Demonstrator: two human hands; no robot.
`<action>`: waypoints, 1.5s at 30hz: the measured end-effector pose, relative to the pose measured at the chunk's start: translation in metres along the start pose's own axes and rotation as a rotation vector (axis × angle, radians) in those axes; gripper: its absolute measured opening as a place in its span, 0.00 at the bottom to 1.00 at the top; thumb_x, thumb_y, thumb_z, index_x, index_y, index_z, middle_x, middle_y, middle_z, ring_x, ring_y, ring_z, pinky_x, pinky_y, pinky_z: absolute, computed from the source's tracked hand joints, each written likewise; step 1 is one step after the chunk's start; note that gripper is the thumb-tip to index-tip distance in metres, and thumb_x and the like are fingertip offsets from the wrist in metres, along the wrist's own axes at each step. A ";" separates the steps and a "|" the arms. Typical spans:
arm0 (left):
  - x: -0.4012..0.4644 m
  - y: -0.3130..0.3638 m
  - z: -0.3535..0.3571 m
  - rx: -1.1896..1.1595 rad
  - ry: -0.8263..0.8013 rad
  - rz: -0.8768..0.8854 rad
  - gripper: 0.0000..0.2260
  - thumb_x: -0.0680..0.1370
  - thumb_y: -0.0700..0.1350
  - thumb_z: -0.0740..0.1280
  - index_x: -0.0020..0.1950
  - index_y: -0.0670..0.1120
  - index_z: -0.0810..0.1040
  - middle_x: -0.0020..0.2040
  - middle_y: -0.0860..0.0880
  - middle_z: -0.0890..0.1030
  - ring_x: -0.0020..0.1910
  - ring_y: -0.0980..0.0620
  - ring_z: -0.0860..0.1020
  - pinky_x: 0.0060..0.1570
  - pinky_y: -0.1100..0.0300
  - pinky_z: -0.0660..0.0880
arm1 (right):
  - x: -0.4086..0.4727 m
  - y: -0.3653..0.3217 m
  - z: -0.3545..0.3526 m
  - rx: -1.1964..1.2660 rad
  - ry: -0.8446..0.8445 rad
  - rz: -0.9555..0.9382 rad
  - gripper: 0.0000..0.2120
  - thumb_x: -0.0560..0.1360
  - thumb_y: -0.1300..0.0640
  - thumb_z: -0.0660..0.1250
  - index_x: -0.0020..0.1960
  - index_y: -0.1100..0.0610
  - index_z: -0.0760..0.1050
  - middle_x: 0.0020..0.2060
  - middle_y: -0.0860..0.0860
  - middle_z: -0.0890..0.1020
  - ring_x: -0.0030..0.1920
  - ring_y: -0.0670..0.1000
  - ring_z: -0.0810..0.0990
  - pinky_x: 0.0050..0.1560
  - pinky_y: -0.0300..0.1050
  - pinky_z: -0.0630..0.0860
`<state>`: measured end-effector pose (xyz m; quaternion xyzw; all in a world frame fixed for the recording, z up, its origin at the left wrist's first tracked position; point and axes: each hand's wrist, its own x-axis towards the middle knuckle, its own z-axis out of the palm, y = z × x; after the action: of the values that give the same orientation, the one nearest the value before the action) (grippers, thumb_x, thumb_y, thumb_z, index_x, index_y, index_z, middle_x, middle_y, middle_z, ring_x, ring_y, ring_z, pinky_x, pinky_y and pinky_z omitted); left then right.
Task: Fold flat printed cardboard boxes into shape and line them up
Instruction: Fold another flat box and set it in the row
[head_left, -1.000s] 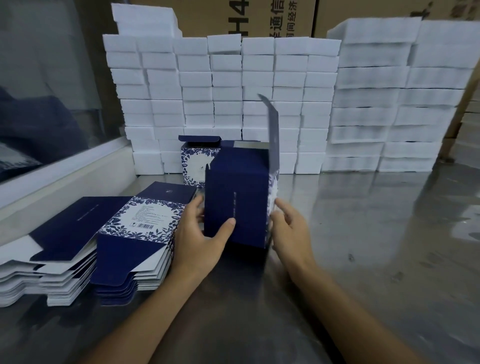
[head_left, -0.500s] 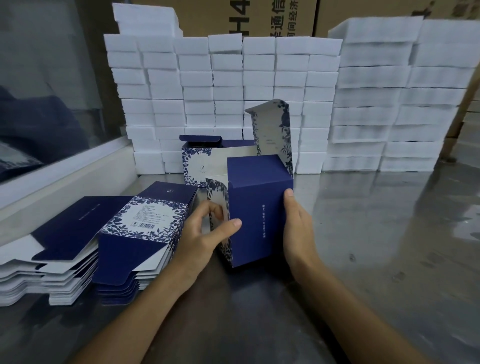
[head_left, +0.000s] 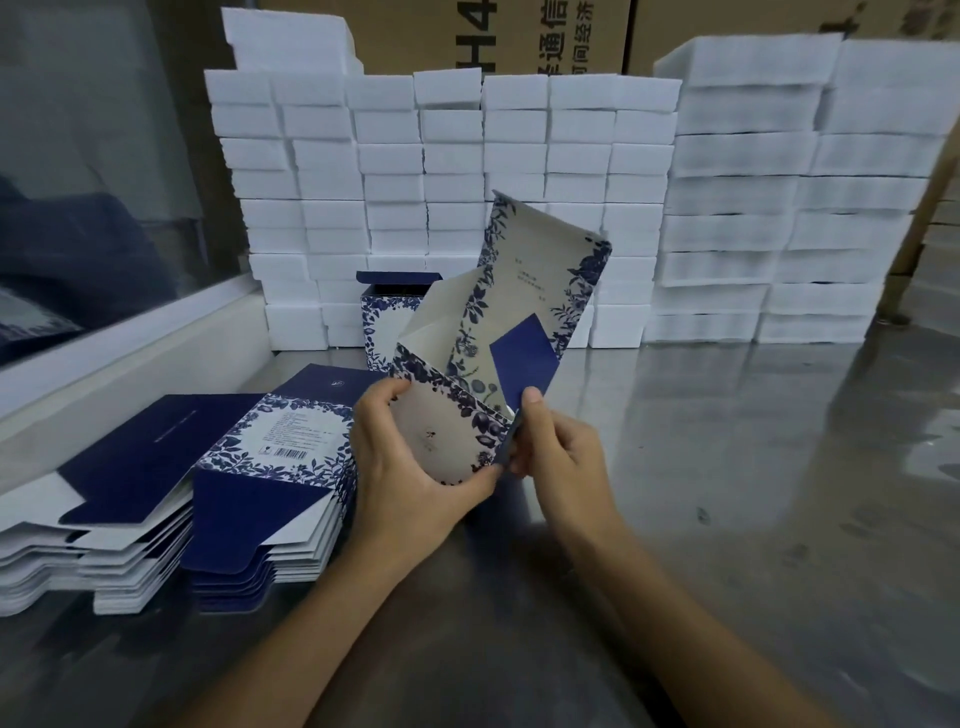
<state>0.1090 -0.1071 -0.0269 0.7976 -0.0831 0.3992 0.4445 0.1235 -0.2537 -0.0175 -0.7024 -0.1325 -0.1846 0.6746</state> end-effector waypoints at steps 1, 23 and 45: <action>0.000 0.000 -0.001 0.015 0.021 0.034 0.45 0.57 0.53 0.81 0.68 0.51 0.61 0.65 0.52 0.65 0.65 0.52 0.67 0.63 0.56 0.69 | -0.002 -0.002 0.002 0.017 -0.037 -0.011 0.25 0.83 0.44 0.58 0.30 0.53 0.75 0.27 0.50 0.78 0.31 0.48 0.75 0.36 0.47 0.74; 0.008 -0.008 -0.010 0.237 -0.006 0.234 0.46 0.58 0.48 0.82 0.70 0.46 0.61 0.74 0.43 0.60 0.73 0.43 0.62 0.65 0.53 0.65 | -0.002 -0.007 -0.001 -0.024 -0.114 0.175 0.28 0.84 0.49 0.57 0.26 0.56 0.70 0.22 0.53 0.71 0.23 0.47 0.68 0.29 0.36 0.69; 0.007 -0.001 -0.014 0.113 -0.159 0.280 0.47 0.59 0.51 0.81 0.70 0.50 0.57 0.75 0.47 0.59 0.74 0.47 0.63 0.65 0.47 0.71 | 0.010 0.001 -0.019 0.154 0.237 0.345 0.25 0.84 0.50 0.57 0.28 0.55 0.63 0.20 0.46 0.65 0.22 0.46 0.61 0.22 0.36 0.60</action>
<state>0.1059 -0.0940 -0.0189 0.8310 -0.2056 0.3971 0.3309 0.1313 -0.2731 -0.0136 -0.6345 0.0562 -0.1371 0.7586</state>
